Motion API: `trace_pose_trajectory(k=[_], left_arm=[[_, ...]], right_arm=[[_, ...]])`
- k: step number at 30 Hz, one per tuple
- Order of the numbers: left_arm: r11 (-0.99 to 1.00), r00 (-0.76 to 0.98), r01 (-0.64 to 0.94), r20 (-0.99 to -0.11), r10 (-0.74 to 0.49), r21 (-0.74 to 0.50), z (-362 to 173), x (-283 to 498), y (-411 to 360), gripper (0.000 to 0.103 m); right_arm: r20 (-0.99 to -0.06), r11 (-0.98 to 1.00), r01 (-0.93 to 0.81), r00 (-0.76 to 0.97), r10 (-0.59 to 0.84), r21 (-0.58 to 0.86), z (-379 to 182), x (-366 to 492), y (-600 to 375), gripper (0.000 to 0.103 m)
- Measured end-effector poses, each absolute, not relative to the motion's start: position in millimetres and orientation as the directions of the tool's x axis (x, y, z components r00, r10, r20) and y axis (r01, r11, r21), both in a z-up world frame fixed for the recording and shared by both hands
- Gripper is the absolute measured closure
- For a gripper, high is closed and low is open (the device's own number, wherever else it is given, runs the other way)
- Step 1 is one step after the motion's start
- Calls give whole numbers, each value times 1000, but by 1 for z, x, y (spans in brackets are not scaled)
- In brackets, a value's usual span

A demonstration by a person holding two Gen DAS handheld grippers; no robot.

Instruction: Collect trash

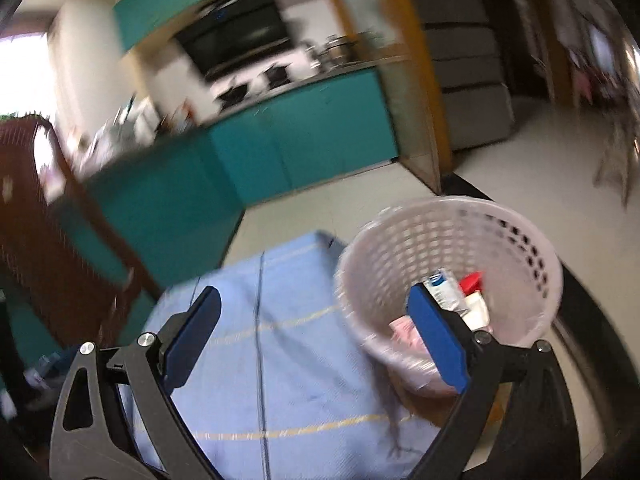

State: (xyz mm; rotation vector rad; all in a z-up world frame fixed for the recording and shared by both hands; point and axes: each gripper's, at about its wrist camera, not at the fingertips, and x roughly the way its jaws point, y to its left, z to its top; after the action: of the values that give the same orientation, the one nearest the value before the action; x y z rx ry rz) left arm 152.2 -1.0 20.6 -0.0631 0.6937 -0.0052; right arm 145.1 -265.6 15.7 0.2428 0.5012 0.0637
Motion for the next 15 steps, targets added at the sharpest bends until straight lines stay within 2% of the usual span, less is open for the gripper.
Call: trace_pose_trajectory(k=[3, 7, 10, 15], left_arm=[[988, 731, -78, -681, -34, -133, 12, 141, 29, 3], [992, 728, -119, -683, 58, -43, -2, 136, 38, 3], [993, 713, -105, -700, 32, -61, -3, 138, 32, 3], [995, 739, -90, -672, 39, -42, -1, 133, 21, 3]], right_arm=[[-491, 985, -58, 861, 133, 164, 6, 142, -226, 11], [-534, 987, -112, 831, 156, 114, -12, 140, -194, 11], [-548, 988, -125, 822, 157, 96, -20, 136, -184, 11], [-558, 988, -135, 816, 152, 73, -22, 138, -173, 11]])
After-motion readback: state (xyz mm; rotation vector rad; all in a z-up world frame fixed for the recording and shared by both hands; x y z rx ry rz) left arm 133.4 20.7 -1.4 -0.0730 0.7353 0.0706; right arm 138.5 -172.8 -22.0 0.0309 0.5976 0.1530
